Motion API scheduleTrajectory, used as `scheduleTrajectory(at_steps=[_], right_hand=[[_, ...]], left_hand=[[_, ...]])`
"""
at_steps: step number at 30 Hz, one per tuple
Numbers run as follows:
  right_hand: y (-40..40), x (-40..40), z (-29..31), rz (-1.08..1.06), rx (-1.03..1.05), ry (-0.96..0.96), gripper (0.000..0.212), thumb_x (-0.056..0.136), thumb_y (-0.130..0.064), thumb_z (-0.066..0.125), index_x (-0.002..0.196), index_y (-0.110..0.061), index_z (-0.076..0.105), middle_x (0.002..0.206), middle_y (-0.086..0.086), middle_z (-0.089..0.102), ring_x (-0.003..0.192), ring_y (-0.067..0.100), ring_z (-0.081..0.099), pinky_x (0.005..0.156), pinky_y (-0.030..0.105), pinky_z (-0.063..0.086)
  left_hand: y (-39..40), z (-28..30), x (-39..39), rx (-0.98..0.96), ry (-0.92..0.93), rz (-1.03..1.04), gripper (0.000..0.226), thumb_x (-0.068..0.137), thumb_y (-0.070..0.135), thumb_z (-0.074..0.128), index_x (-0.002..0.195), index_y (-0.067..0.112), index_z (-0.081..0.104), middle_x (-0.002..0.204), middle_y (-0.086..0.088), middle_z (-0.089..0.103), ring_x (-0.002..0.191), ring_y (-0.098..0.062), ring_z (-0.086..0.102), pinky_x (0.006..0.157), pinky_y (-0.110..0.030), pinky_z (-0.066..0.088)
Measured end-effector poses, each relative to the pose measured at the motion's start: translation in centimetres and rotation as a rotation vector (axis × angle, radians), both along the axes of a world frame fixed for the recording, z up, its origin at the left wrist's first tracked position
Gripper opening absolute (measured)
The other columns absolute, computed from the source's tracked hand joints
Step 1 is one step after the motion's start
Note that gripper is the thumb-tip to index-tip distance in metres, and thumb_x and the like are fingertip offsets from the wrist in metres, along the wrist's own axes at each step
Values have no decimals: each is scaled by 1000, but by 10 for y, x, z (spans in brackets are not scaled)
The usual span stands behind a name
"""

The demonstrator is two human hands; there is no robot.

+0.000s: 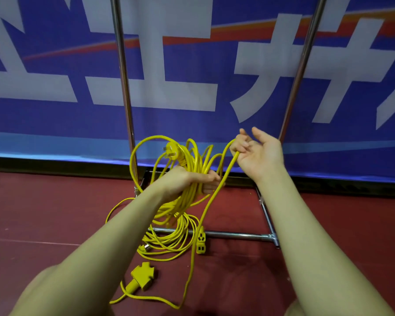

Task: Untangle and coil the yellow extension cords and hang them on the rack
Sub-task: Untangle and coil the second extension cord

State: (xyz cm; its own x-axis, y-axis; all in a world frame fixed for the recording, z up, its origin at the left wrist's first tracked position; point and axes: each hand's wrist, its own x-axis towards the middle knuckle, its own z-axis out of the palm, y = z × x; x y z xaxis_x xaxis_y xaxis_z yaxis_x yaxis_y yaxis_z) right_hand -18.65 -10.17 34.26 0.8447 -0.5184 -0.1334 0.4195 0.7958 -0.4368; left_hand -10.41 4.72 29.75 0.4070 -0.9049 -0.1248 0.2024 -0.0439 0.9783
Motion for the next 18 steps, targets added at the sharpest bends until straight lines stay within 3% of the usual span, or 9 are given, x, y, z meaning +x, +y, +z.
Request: scheduleTrajectory(at_steps=[5,11,16,18], right_hand=[[1,-3,7,4,-17,-40,31,95,-30,44,85,-2,51,62,3,33,49,10,29,44,20,28],[-3,-6,7,7,-53,-36,37,96,-37,43,88,-2,51,66,5,37,54,13,32,50,22,31],[-7,-5,3,-11,-296,94,21,99,-28,44,106,-7,46,88,17,57,76,25,60,69,32,52],[-5,-3,-4,-44,-434,185,12,99,-17,45,107,-8,44,88,18,57,75,27,61,63,28,55]], left_hand=[[-4,-5,-9,-59,157,-71,19,80,10,55,97,4,63,90,-13,73,83,-20,72,74,-28,56],[-13,-2,-15,-59,86,-94,14,88,0,50,92,4,62,76,-7,71,68,-15,68,70,-24,56],[-16,5,-9,-182,219,33,9,84,0,56,90,7,59,73,-7,69,62,-15,66,61,-24,55],[-17,12,-5,-267,304,163,11,90,-1,48,90,4,58,69,-6,69,59,-14,66,57,-22,55]])
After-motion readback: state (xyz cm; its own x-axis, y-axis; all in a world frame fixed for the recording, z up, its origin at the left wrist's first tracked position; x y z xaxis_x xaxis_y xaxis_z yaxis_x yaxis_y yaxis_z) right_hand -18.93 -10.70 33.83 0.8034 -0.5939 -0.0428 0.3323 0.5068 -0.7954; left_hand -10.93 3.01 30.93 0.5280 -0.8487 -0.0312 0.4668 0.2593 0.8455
